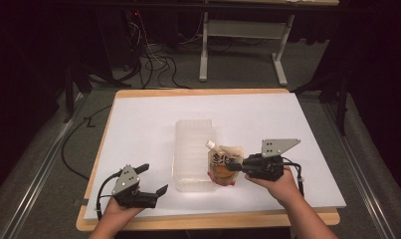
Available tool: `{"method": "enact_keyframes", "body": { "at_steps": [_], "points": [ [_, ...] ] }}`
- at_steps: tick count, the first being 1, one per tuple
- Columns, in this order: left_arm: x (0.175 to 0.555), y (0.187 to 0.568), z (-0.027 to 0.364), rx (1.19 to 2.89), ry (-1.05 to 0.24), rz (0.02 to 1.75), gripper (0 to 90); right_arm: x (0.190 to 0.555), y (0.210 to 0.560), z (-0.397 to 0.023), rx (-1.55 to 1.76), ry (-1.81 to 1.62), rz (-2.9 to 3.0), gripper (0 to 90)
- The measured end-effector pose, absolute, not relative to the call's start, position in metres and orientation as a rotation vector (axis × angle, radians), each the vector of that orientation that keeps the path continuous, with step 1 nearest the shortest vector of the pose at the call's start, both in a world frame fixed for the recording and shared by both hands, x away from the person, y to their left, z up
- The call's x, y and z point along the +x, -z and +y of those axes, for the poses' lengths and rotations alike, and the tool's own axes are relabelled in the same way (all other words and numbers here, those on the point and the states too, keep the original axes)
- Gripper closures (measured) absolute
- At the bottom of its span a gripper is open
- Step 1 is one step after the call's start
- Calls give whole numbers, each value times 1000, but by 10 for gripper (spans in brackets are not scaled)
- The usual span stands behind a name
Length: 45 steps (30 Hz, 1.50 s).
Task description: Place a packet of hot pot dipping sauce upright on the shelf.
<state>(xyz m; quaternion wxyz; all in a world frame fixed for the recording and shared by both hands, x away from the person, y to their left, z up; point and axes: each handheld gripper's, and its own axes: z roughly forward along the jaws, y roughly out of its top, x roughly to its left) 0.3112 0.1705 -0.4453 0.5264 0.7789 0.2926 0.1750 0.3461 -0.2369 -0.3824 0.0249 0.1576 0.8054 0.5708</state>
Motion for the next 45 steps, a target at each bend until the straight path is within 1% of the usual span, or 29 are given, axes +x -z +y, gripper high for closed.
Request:
{"method": "enact_keyframes", "body": {
  "at_steps": [12,28,37,45],
  "points": [
    [311,445,171,1856,-418,697,59,362,383,-216,442,-1786,2536,900],
    [311,446,169,1869,-415,696,59,347,380,-247,475,-1781,2496,900],
    [311,446,169,1866,-416,699,59,346,385,-247,484,-1779,2510,900],
    [310,446,170,1862,-417,701,59,353,390,-239,499,-1768,2530,900]
  ]
}}
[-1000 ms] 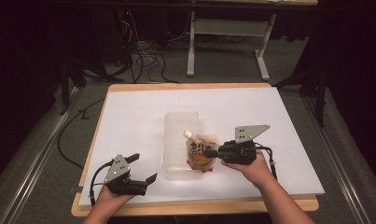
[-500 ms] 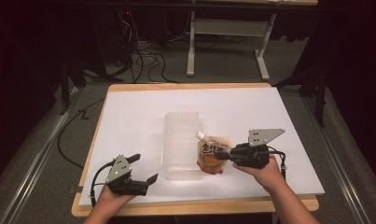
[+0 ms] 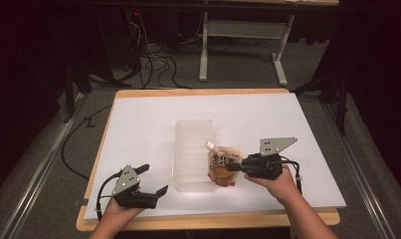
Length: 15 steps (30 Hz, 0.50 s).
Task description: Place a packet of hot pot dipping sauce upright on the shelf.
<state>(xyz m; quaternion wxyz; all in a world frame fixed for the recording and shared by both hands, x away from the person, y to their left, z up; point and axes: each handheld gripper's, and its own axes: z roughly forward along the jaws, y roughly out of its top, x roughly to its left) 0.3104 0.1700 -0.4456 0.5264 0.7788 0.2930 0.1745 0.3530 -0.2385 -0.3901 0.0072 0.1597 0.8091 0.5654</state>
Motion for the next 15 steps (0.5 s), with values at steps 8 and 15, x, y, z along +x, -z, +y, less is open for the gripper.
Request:
{"method": "enact_keyframes", "body": {
  "at_steps": [8,15],
  "points": [
    [310,445,170,1862,-416,699,59,361,392,-218,466,-1774,2555,900],
    [311,445,171,1861,-415,699,59,367,394,-202,448,-1783,2560,900]
  ]
}}
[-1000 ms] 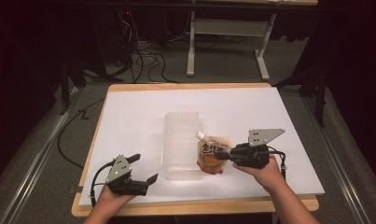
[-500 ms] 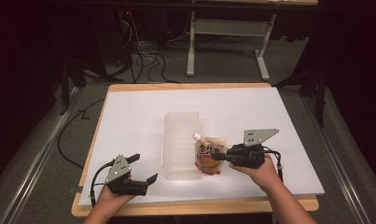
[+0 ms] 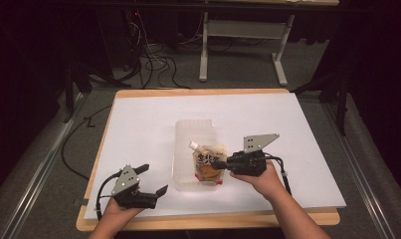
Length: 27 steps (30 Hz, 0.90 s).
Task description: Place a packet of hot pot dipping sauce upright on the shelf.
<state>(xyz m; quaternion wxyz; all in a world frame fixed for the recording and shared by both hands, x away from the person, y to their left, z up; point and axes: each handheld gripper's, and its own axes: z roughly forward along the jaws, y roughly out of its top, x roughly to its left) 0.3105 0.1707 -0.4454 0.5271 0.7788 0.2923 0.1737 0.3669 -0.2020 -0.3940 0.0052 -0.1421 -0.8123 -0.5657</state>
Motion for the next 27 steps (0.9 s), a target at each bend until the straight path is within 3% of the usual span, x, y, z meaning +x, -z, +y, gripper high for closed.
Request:
{"method": "enact_keyframes", "body": {
  "at_steps": [27],
  "points": [
    [310,446,170,1864,-415,696,60,370,415,-168,-463,1766,-2552,900]
  ]
}}
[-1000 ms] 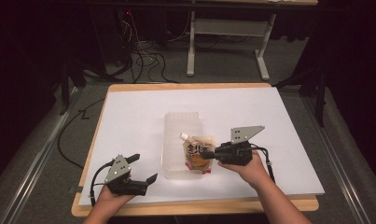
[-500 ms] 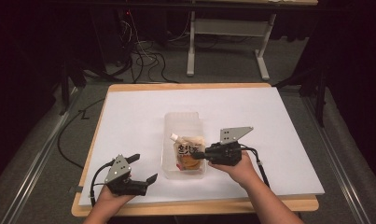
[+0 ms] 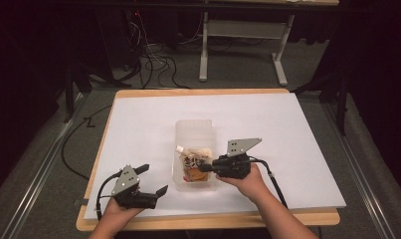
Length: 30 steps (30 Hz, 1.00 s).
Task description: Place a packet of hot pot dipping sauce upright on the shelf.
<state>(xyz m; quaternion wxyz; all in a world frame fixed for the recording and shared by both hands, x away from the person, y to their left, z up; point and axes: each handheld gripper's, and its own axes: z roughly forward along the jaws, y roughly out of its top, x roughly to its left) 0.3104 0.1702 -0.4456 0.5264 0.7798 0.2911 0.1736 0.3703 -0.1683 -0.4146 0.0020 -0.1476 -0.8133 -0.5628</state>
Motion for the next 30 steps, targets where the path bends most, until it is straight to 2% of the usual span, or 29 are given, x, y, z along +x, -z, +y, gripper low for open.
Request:
{"method": "enact_keyframes", "body": {
  "at_steps": [18,30],
  "points": [
    [311,446,170,1865,-416,695,60,369,431,-166,-493,1681,-2585,896],
    [310,446,170,1864,-415,695,60,367,427,-172,-551,1721,-2543,746]
  ]
}}
